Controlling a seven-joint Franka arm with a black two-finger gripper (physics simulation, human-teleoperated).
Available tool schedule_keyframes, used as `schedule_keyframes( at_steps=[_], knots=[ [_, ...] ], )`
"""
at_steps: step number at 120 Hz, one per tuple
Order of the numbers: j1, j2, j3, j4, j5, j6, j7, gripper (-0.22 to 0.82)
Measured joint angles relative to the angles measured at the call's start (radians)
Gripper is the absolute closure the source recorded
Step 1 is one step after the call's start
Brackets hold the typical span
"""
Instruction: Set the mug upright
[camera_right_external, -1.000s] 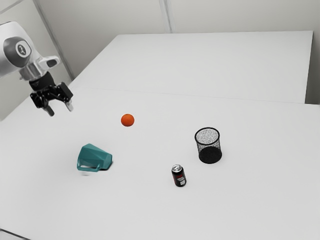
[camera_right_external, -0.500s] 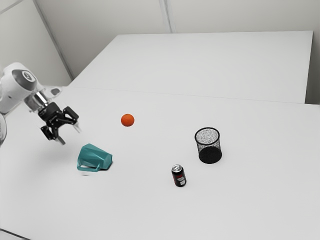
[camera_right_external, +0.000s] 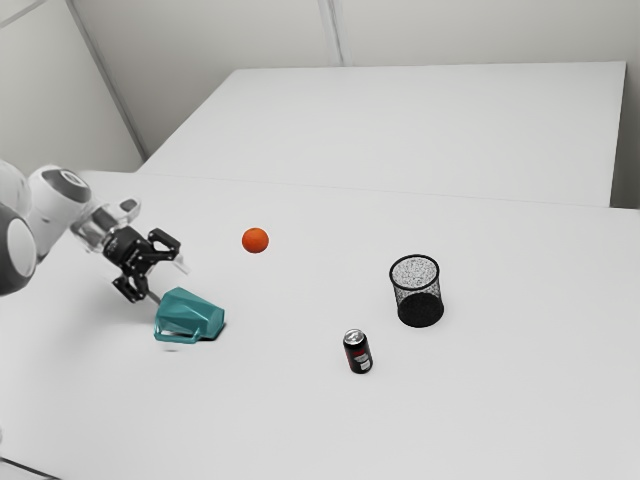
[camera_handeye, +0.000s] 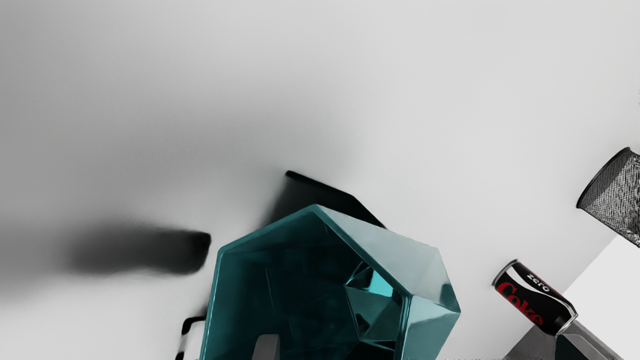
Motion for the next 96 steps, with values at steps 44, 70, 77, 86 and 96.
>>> schedule_keyframes(
  at_steps=[44,70,77,86,96],
  knots=[
    [0.000,0.032,-0.012,-0.016,-0.064,-0.038,-0.011,0.18],
    [-0.007,0.030,-0.013,-0.011,-0.058,-0.044,-0.018,0.61],
    [-0.009,0.029,-0.013,-0.009,-0.057,-0.045,-0.020,0.65],
    [-0.010,0.027,-0.022,-0.002,-0.056,-0.045,-0.023,0.69],
    [-0.011,0.023,-0.036,0.012,-0.055,-0.045,-0.030,0.73]
  ],
)
